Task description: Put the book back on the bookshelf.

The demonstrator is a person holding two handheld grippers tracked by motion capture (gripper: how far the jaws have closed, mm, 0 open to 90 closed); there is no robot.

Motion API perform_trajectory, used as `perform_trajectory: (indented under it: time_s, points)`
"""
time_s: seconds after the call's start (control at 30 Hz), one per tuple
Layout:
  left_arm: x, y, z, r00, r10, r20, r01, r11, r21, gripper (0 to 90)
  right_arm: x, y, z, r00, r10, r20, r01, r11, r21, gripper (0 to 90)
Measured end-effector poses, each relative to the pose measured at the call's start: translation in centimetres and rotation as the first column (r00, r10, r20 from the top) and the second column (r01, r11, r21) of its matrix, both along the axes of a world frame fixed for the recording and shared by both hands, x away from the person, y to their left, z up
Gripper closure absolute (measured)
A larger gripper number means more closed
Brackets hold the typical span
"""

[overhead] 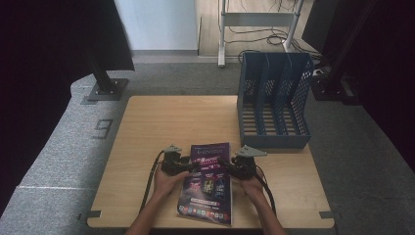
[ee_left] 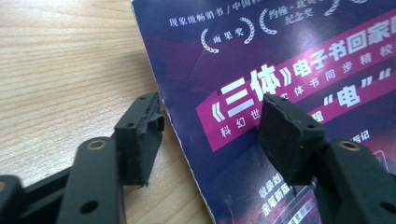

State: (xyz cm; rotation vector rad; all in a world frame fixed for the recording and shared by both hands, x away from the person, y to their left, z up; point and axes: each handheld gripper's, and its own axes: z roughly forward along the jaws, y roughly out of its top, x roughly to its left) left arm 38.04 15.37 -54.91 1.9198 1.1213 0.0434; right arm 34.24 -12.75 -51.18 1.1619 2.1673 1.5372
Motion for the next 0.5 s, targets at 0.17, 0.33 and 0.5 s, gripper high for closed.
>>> perform_trajectory:
  time_s: [0.17,0.33,0.5]
  points:
    - [0.05,0.04,-0.03,0.9999,-0.01,-0.008,0.01,0.9997,-0.022,33.9,-0.32,0.07,0.33,0.9995,0.015,0.029,-0.015,0.9999,0.004,73.1]
    - [-0.03,-0.19,0.02,0.9997,-0.025,-0.003,0.025,0.9993,-0.029,33.8,-0.45,0.05,0.47,0.9987,0.026,0.044,-0.026,0.9996,0.005,73.2]
    - [-0.12,-0.31,0.14,0.9999,-0.014,0.005,0.015,0.9997,-0.02,37.5,-0.45,-0.04,0.52,0.9987,0.028,0.044,-0.028,0.9996,0.0,73.2]
